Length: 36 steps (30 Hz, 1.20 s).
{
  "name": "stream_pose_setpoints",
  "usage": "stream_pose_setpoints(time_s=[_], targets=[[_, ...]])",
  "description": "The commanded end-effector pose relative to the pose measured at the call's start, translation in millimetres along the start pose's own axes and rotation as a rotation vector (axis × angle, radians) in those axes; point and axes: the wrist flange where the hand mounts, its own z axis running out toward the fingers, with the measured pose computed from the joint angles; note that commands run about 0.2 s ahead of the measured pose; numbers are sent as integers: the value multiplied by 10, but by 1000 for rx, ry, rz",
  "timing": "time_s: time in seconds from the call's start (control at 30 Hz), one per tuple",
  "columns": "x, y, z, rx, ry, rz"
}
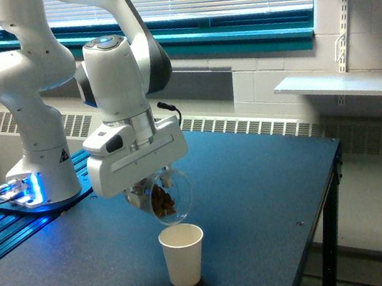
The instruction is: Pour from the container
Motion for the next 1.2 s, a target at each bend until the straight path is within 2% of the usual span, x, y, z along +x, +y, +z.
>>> stream_pose_setpoints(time_s=[0.03,0.43,0.87,1.2], targets=[[46,-24,-5,-10,-4,-16],[23,-5,37,-58,-32,-32],[186,-22,-10,-67,-19,-14],[227,-47,-3,-82,-29,-14]])
